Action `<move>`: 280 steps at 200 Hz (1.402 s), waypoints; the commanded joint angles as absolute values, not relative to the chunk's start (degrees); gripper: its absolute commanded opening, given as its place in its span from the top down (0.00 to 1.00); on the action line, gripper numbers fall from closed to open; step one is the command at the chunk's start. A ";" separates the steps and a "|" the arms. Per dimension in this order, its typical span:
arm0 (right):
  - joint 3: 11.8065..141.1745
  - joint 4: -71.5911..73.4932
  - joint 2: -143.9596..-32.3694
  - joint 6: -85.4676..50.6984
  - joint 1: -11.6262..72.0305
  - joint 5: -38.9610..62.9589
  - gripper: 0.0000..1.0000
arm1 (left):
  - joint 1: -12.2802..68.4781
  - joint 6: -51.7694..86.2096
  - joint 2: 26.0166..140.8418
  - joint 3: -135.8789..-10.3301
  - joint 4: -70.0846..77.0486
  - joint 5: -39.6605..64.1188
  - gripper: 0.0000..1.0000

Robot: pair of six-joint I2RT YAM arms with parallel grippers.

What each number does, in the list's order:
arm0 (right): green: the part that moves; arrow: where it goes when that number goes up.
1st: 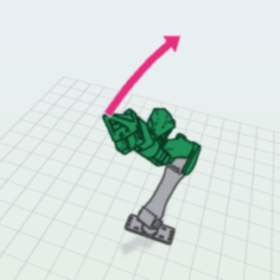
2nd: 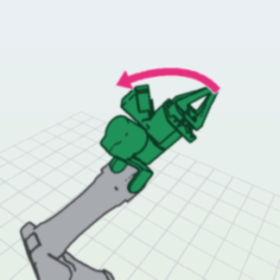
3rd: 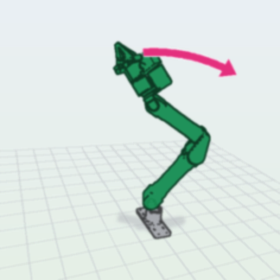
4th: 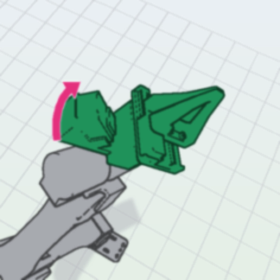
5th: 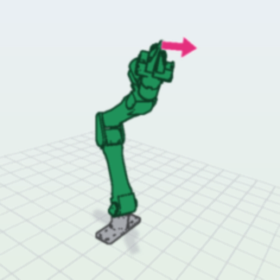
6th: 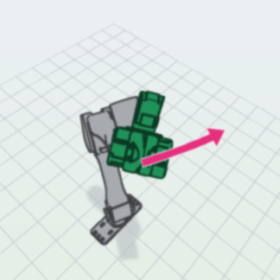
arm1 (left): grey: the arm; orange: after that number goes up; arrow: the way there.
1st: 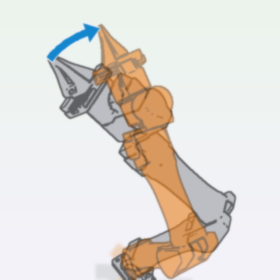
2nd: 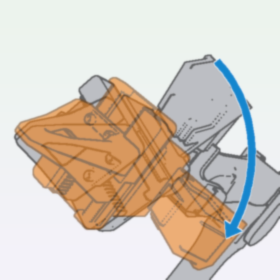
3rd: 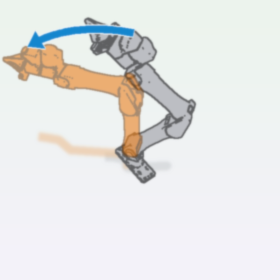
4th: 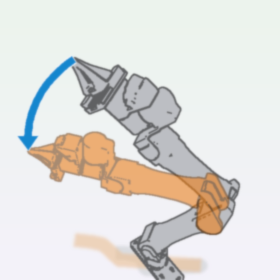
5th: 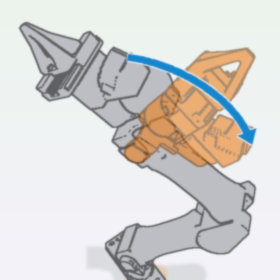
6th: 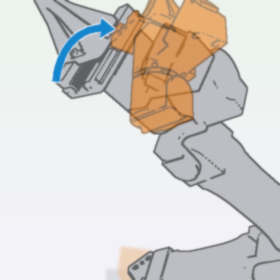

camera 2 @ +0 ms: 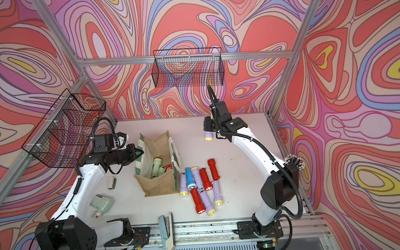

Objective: Put the flashlights into the tote bags
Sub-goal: Pick up the flashlight from the center of the board, then place the flashlight in the canvas bag.

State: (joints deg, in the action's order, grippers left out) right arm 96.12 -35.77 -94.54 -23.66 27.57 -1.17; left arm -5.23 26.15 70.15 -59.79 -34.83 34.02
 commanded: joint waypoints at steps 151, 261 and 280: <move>103.52 -15.12 -117.29 -26.64 51.05 23.55 0.94 | -5.03 25.92 68.24 -57.66 -33.58 35.84 1.00; 107.33 -40.22 -127.24 -27.24 51.99 2.18 0.92 | -5.01 26.18 67.70 -57.96 -33.83 35.09 1.00; 108.77 -42.16 -128.42 -27.25 51.99 -0.81 0.92 | -5.01 26.02 67.51 -58.01 -34.00 34.99 1.00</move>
